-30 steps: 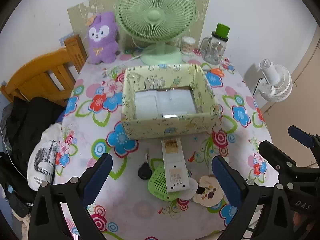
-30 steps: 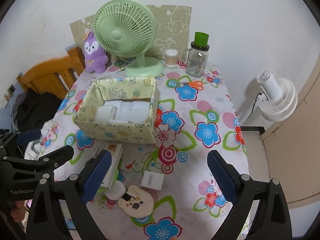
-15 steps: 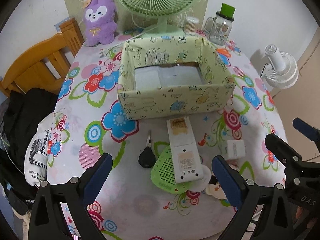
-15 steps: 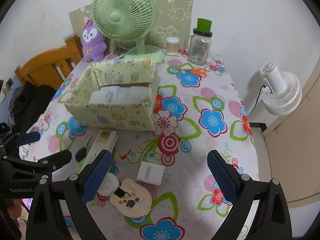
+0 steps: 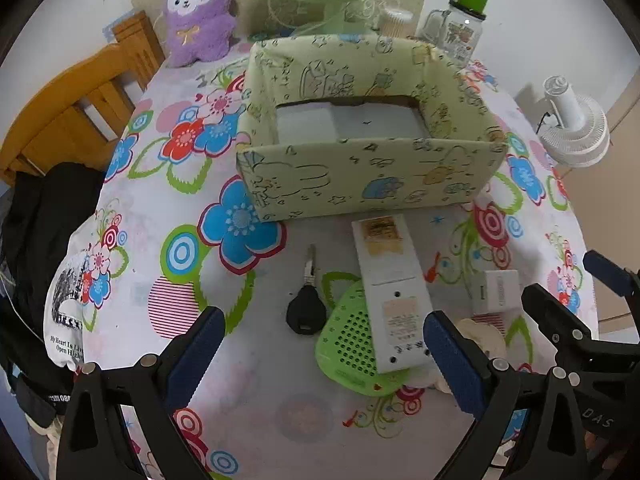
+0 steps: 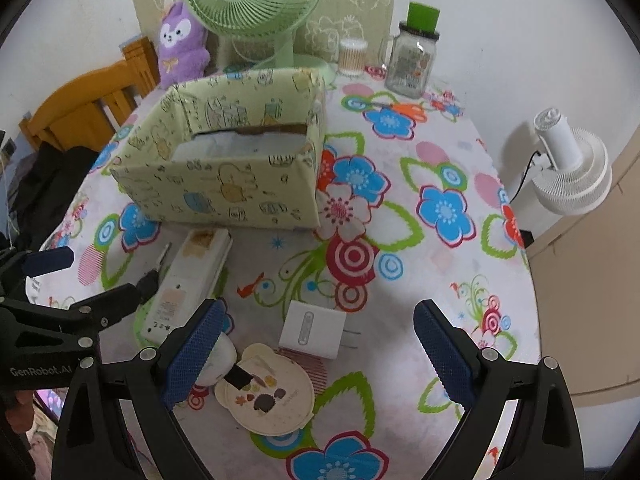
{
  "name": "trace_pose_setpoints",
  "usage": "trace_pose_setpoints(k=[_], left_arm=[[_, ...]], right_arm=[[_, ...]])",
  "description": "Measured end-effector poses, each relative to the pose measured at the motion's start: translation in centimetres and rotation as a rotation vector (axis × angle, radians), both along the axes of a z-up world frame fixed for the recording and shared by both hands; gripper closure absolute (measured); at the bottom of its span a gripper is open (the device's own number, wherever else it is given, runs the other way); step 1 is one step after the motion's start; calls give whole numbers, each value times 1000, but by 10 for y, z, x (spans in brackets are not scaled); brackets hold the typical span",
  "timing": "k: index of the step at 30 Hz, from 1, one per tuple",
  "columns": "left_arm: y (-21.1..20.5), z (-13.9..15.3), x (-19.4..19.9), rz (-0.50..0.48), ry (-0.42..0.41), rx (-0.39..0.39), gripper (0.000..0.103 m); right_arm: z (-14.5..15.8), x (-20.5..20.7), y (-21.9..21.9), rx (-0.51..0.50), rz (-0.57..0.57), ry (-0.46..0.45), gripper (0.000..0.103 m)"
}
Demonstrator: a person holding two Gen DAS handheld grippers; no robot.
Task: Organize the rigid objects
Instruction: 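Grasp the black key with the left tool while the right grasps the small white plug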
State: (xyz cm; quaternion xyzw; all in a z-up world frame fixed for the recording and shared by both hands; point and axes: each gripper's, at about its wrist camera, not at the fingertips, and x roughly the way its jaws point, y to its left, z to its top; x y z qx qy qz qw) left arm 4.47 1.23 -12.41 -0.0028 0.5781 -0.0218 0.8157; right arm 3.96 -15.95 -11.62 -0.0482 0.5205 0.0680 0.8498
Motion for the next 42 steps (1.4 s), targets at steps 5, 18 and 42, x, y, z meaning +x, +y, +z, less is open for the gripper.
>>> trace_pose_setpoints(k=[5, 18, 42], left_arm=[[7, -12, 7, 21, 22, 24, 2], [26, -48, 23, 52, 80, 56, 11], [25, -70, 21, -4, 110, 30, 38]], right_arm=[[-14, 6, 1, 7, -31, 38, 9], [-50, 14, 10, -34, -107, 125, 14], [-82, 27, 5, -52, -207, 211, 33]])
